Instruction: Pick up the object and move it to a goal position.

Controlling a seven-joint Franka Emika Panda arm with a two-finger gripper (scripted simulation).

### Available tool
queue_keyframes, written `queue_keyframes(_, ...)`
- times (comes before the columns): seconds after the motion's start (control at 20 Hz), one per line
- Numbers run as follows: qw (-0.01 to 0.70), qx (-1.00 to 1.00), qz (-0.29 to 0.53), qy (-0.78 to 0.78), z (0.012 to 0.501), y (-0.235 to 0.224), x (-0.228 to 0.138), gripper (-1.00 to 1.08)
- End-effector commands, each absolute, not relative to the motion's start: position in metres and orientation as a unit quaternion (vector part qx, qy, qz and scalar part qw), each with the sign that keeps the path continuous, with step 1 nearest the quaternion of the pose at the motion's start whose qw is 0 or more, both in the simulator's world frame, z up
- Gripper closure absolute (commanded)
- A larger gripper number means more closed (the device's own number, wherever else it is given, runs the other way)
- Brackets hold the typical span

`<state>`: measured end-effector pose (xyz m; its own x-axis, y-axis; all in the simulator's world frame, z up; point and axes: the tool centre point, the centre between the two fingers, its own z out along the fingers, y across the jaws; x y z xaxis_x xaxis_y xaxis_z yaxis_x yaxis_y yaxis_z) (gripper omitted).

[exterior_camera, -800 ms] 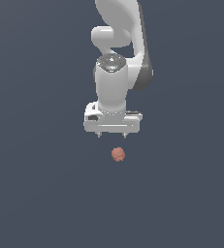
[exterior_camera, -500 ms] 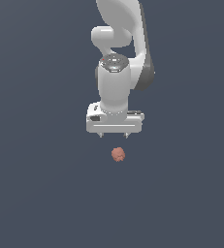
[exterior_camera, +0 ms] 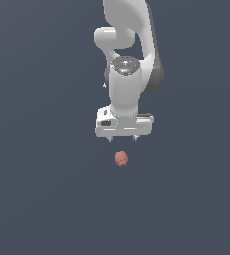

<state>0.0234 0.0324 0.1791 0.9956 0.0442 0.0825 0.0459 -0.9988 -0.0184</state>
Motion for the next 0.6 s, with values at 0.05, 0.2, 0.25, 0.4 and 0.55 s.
queue_keyframes(0.05,0.009,-0.999,-0.039,-0.028,0.176,0.033,0.024,-0.92)
queue_keyframes(0.2,0.008,-0.998,-0.036,-0.041,0.168,0.033,0.026,-0.92)
queue_keyframes(0.25,0.007,-0.998,-0.034,-0.047,0.164,0.033,0.027,-0.92)
queue_keyframes(0.4,0.005,-0.997,-0.028,-0.069,0.150,0.033,0.029,-0.92)
queue_keyframes(0.55,0.002,-0.995,-0.019,-0.098,0.132,0.033,0.032,-0.92)
